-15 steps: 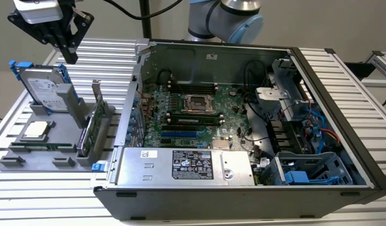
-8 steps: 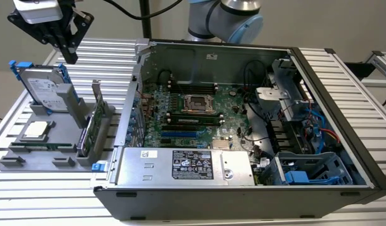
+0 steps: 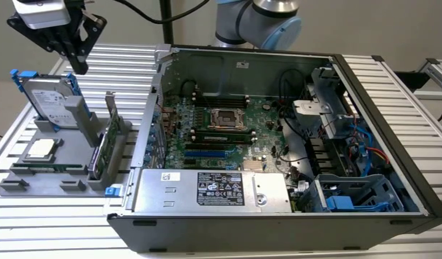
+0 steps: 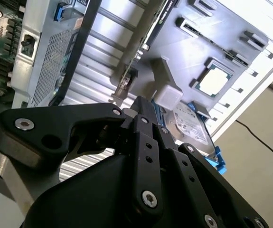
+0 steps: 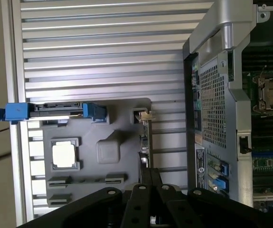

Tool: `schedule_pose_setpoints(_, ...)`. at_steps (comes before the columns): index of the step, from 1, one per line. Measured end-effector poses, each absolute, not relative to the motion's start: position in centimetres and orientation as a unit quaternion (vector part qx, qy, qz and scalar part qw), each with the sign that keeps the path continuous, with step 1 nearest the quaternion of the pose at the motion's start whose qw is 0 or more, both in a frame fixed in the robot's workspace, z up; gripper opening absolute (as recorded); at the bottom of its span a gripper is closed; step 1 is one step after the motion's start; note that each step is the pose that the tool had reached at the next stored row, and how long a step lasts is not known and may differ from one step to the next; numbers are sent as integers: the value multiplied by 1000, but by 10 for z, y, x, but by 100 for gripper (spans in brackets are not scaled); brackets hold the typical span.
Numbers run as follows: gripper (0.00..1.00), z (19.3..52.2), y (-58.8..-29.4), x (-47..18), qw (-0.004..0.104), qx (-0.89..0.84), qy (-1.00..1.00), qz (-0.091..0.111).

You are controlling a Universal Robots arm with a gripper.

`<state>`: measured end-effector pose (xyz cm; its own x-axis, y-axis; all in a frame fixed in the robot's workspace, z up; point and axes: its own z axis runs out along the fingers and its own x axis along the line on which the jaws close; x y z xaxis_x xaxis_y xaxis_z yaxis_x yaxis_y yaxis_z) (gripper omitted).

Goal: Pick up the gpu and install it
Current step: 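Reach for the gpu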

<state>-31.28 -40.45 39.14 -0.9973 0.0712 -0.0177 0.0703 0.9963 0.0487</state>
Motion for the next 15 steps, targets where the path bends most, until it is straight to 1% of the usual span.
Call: schedule_pose_setpoints(15,0,391,-441,-312,9,35,999,24)
